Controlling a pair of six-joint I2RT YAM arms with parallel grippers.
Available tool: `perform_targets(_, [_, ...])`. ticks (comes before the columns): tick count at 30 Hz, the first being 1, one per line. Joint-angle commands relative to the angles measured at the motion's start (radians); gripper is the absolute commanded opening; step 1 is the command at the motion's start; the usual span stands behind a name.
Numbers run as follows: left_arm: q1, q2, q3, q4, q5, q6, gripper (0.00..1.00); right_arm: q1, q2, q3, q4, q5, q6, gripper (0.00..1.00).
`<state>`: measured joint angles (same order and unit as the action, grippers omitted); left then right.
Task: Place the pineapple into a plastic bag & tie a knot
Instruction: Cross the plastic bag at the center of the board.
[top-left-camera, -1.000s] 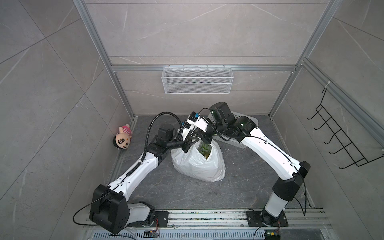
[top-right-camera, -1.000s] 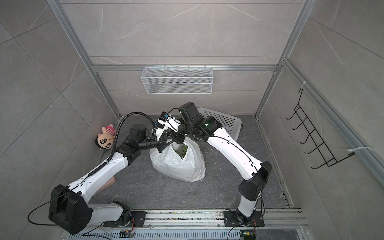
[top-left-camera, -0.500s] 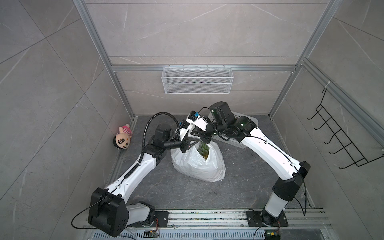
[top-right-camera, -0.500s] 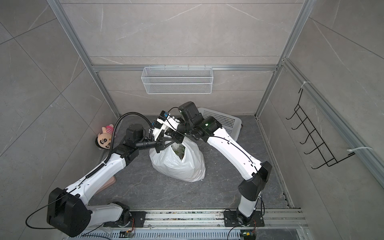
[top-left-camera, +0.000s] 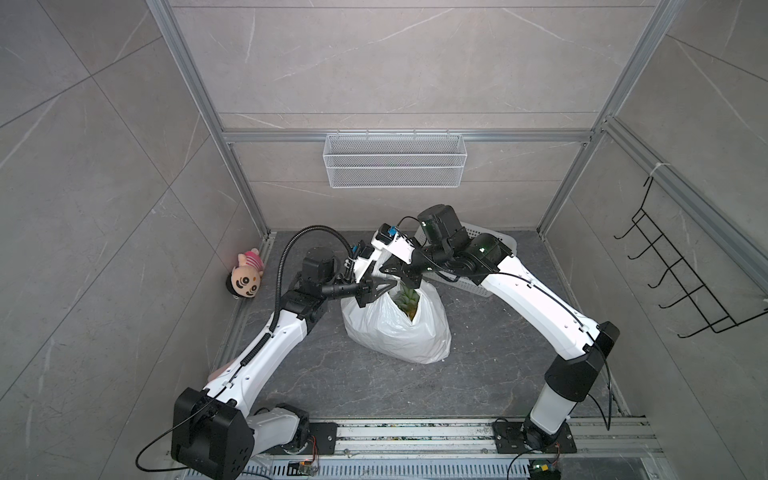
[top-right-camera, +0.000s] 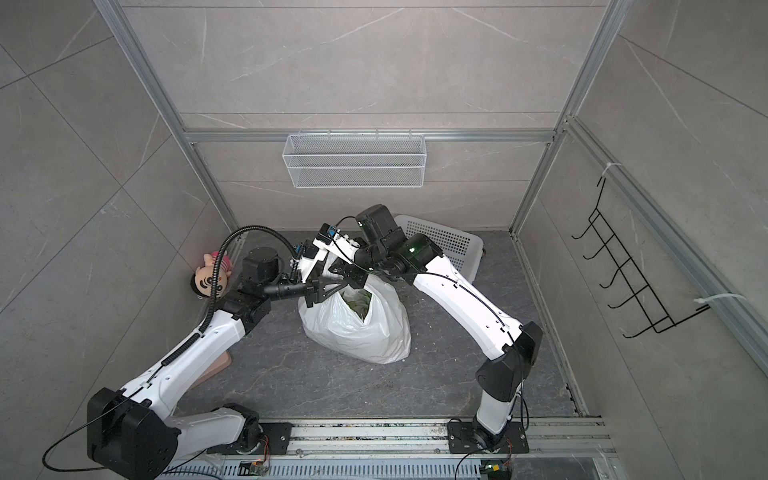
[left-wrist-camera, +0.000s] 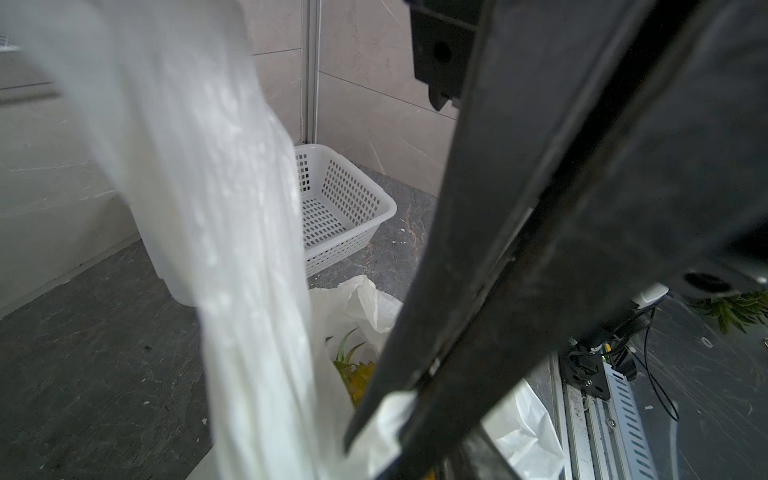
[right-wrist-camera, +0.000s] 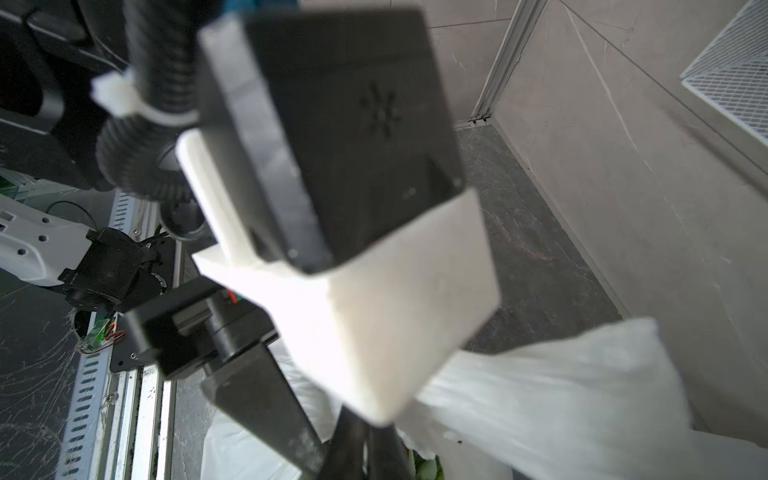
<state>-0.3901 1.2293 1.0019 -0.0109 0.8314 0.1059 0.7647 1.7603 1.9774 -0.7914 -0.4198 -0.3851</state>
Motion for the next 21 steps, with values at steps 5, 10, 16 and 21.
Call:
perform_targets(5, [0.003,-0.001,0.024,0.071,0.061,-0.001,0.39,0.009,0.021,0.038,-0.001,-0.063,0.01,0.0])
perform_targets(10, [0.003,-0.002,-0.001,0.118,-0.1,-0.028,0.38,0.008,0.009,0.028,-0.003,-0.074,0.011,0.0])
perform_targets(16, [0.003,-0.028,-0.043,0.187,-0.044,-0.023,0.41,0.008,-0.021,-0.003,0.049,-0.031,0.047,0.0])
perform_targets(21, [0.003,-0.019,-0.043,0.204,0.088,-0.025,0.47,0.008,-0.005,0.015,0.047,-0.037,0.058,0.0])
